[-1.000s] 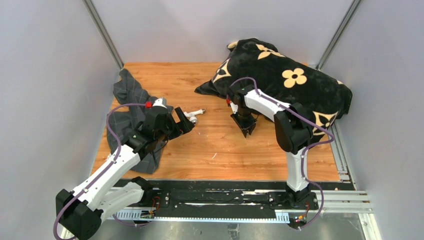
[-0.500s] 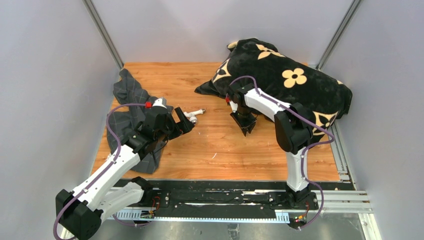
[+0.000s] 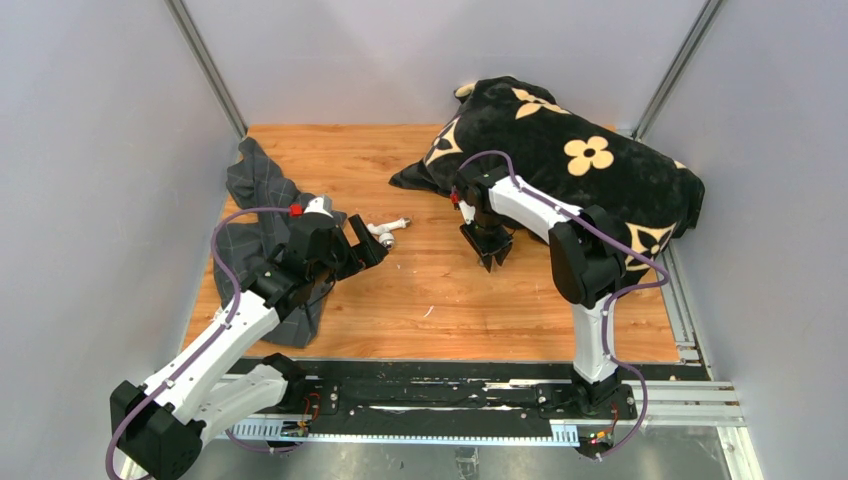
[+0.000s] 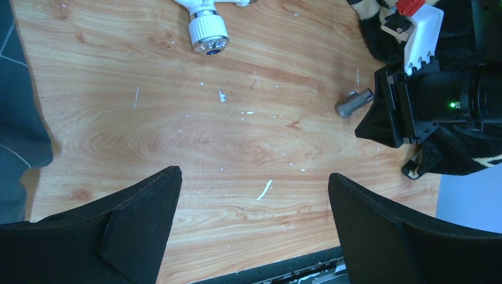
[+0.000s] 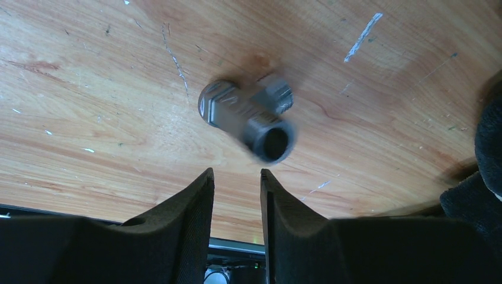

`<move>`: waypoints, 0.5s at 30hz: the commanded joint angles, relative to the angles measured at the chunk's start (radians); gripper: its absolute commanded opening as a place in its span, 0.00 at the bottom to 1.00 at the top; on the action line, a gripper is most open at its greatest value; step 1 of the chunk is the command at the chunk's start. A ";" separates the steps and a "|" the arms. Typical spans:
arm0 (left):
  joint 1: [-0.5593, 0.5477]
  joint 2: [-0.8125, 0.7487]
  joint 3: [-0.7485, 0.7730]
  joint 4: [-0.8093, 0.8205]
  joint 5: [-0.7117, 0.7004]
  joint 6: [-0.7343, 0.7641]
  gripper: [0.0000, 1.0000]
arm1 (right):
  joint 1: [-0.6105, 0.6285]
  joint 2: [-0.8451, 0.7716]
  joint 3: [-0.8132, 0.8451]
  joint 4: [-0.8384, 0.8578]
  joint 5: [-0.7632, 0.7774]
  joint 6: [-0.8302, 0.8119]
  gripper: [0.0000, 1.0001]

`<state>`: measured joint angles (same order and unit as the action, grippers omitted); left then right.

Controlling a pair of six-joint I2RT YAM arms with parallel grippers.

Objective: Install the water faucets

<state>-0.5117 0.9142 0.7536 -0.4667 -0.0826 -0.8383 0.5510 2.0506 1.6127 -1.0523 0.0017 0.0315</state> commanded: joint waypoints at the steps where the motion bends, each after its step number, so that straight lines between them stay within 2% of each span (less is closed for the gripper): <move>1: 0.002 -0.017 0.013 -0.001 -0.014 0.004 0.98 | 0.010 0.008 0.029 -0.024 -0.003 -0.008 0.35; 5: 0.002 -0.018 0.010 -0.001 -0.015 0.002 0.98 | 0.012 -0.010 0.032 -0.021 -0.016 -0.008 0.42; 12: 0.002 -0.016 0.012 0.003 -0.013 0.005 0.98 | 0.009 -0.062 0.007 0.034 -0.028 0.018 0.44; 15: 0.002 -0.015 0.011 0.006 -0.009 0.016 0.98 | 0.006 -0.131 -0.019 0.086 -0.039 0.049 0.44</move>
<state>-0.5117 0.9131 0.7536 -0.4667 -0.0826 -0.8379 0.5514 2.0235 1.6112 -1.0206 -0.0174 0.0395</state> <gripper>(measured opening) 0.980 0.437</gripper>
